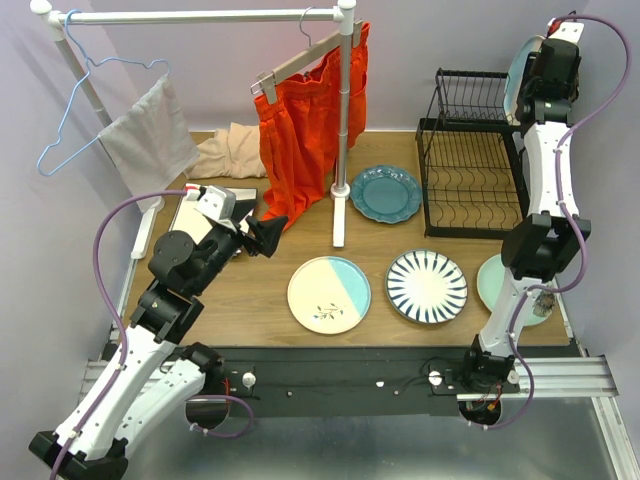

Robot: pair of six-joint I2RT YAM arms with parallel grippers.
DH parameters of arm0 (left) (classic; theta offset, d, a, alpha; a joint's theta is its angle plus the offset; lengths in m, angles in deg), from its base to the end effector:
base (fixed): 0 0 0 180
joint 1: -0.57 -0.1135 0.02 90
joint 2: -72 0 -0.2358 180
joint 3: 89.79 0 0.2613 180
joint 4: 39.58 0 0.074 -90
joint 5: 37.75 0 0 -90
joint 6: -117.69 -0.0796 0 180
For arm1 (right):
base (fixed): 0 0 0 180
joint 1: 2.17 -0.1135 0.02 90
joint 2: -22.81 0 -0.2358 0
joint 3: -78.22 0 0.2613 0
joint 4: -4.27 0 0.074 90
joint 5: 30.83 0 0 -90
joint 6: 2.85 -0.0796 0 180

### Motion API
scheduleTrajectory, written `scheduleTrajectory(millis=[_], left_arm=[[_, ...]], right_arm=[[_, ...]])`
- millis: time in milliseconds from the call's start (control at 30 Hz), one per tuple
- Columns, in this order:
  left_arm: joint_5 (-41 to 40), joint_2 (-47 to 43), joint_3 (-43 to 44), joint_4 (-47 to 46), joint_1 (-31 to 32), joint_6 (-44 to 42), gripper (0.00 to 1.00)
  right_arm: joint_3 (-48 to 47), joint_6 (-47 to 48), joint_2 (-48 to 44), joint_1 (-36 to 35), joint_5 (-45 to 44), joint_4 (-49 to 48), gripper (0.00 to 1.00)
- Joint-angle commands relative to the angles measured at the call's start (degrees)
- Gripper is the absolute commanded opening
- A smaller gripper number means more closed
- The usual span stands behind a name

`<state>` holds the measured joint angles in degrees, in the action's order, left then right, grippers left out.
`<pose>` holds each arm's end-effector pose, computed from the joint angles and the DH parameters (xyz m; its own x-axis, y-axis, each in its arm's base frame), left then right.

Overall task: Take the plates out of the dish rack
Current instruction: Unload the plate from the dish rack.

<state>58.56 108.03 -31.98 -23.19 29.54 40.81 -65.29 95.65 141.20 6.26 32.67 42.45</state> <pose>0.1921 -0.1163 0.3635 -0.0510 -0.2297 -0.9719 0.5807 0.7849 -0.2159 0.4995 -0.1099 0.3990 -0.3040 -0.0887 -0.9485 0.5220 0.8174 -0.2437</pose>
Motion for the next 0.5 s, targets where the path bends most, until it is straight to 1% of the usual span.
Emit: scheduleTrajectory(millis=[0,233,467], left_arm=[[1.43,-0.17,0.29,-0.13,-0.58,-0.03,0.87],[1.69,-0.17,0.20,-0.30,-1.02,-0.03,0.87],[2.04,-0.17,0.20,-0.39,-1.29,-0.03,0.87]], right_arm=[[-0.37,0.21,-1.31,0.19,0.13,-1.61,0.62],[0.07,-0.32,-3.69,0.19,0.57,-1.61,0.64],[0.16,-0.84,-4.57,0.19,2.59,-1.79,0.64]])
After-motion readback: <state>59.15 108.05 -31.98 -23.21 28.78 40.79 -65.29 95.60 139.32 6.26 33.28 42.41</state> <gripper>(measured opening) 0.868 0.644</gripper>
